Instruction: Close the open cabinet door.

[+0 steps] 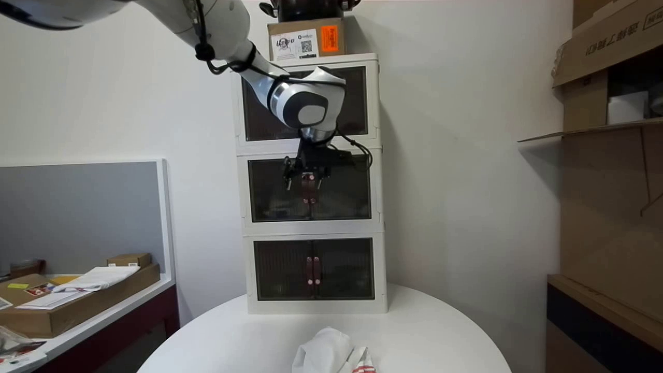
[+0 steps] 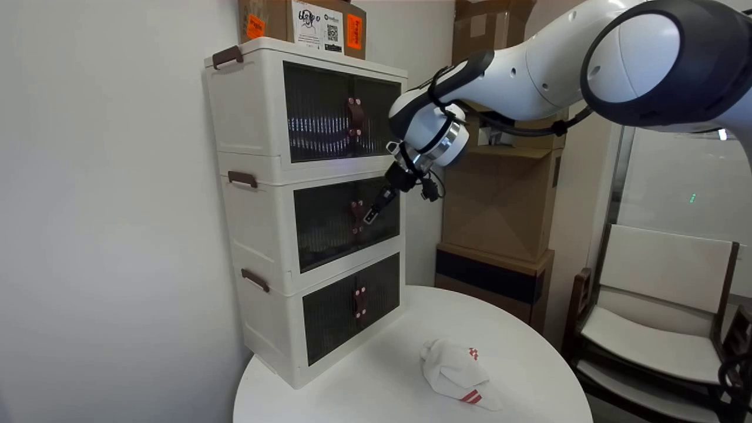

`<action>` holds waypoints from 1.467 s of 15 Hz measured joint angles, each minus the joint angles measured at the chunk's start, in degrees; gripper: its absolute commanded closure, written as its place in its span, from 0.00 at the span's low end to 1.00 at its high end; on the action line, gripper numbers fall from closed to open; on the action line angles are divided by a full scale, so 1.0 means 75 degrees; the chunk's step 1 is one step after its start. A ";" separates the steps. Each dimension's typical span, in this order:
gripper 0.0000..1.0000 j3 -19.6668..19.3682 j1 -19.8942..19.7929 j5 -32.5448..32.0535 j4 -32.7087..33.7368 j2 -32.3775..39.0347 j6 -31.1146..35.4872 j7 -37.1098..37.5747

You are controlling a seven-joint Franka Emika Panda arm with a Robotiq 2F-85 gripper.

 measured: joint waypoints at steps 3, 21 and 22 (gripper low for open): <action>0.00 -0.0388 0.0004 -0.0611 -0.0354 -0.0472 -0.0509 0.1173; 0.00 -0.0949 0.0802 -0.4217 -0.6553 -0.5275 0.1196 0.7468; 0.00 -0.0941 0.0810 -0.4432 -0.6763 -0.5470 0.1185 0.7659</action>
